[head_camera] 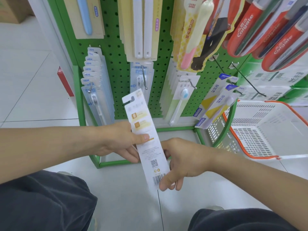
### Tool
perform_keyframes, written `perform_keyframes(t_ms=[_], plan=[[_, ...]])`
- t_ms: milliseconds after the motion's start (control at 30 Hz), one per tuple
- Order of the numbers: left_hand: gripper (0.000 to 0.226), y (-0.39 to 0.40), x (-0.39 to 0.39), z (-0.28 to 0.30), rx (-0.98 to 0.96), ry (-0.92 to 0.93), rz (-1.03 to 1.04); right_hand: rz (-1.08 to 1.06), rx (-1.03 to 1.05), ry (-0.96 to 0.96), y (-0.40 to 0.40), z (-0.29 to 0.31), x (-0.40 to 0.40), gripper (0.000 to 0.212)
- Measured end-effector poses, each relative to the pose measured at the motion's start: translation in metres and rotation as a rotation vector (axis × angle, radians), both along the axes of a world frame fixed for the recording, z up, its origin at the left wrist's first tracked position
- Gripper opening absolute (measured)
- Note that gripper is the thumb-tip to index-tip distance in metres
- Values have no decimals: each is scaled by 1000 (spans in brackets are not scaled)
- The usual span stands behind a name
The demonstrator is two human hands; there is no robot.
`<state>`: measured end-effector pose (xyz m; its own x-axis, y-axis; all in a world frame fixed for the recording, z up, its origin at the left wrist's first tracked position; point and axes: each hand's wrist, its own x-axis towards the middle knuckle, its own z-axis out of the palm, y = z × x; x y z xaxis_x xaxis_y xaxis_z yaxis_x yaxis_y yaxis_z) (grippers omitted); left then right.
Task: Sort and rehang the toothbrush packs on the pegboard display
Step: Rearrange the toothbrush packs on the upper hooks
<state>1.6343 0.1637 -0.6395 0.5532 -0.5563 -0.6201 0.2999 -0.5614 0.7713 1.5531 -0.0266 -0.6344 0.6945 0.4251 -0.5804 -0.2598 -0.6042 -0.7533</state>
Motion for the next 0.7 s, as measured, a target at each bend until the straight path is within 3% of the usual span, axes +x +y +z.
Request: perform_keyframes(t_ms=[167, 233, 300, 367, 433, 600, 700], plan=[[30, 1, -9, 7, 29, 217, -100, 65, -182, -143, 17, -9, -11, 42], [38, 0, -12, 6, 25, 232, -41, 100, -251, -245, 26, -20, -15, 39], [37, -1, -12, 3, 40, 221, 62, 124, -305, -351, 35, -29, -18, 52], [21, -1, -12, 2, 66, 215, 82, 130, -322, -395, 40, -32, -17, 63], [14, -1, -11, 2, 73, 191, 89, 51, -258, -337, 39, -32, -13, 60], [19, -1, -8, -1, 40, 43, 97, -391, -17, -231, 19, -35, 3, 38], [18, 3, -5, 4, 27, 2, 58, -459, 71, -240, 13, -32, 8, 37]])
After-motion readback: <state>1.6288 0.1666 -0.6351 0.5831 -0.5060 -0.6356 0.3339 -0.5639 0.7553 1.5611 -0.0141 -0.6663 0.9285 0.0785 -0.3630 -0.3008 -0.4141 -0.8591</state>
